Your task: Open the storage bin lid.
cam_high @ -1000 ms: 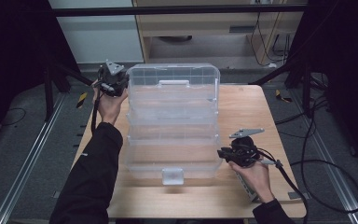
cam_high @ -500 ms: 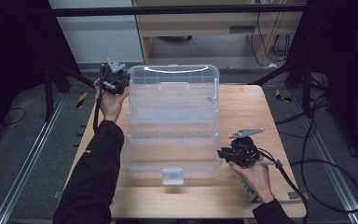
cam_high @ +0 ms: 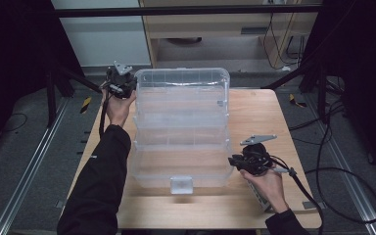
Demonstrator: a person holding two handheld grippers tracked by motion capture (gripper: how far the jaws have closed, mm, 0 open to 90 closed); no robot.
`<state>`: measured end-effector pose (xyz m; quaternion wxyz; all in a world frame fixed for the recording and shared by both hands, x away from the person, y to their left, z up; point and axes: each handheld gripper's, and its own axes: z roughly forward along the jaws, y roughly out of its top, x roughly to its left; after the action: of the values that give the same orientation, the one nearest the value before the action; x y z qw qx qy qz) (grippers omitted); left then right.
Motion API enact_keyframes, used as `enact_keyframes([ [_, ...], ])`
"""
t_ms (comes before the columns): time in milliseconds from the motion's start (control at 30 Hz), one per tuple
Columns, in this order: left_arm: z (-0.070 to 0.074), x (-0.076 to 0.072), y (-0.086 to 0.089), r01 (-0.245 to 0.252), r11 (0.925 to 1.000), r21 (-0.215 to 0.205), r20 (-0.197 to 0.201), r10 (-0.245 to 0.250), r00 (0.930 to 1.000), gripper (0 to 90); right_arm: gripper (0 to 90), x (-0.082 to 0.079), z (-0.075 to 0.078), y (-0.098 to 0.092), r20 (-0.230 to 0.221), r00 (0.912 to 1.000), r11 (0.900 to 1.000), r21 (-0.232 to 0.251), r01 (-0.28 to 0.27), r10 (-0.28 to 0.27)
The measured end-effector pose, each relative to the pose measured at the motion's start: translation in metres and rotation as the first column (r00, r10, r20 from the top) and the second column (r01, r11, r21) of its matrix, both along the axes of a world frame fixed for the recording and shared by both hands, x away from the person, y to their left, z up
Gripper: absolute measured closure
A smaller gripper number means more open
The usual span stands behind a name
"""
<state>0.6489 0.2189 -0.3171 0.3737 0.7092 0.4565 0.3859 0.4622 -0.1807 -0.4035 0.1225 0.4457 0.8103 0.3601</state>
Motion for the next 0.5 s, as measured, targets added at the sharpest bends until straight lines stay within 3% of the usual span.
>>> enact_keyframes([
  [300, -0.009, 0.011, 0.003, 0.008, 0.9998, 0.02, -0.017, -0.008, 0.9998, 83.8, 76.8, 0.0, 0.0, 0.001, 0.007, 1.0, 1.0, 0.001, -0.002, 0.002],
  [333, -0.01, 0.01, 0.003, -0.022, 0.9994, 0.026, -0.037, 0.022, 0.9991, 83.7, 76.8, 0.0, 0.0, 0.001, 0.007, 1.0, 1.0, 0.0, -0.003, 0.003],
  [400, -0.012, 0.012, 0.005, -0.025, 0.9992, 0.031, -0.049, 0.027, 0.9984, 83.6, 77.0, 0.0, 0.0, 0.001, 0.005, 1.0, 1.0, 0.001, -0.003, 0.003],
  [467, -0.013, 0.013, 0.006, -0.027, 0.9994, 0.022, -0.049, 0.028, 0.9984, 84.3, 77.1, 0.0, -0.001, 0.0, 0.004, 1.0, 1.0, -0.001, -0.002, 0.002],
  [500, -0.011, 0.012, 0.007, -0.011, 0.9999, -0.01, -0.039, 0.011, 0.9992, 87.0, 77.2, 0.0, -0.001, 0.001, 0.004, 1.0, 1.0, -0.002, -0.002, 0.002],
])
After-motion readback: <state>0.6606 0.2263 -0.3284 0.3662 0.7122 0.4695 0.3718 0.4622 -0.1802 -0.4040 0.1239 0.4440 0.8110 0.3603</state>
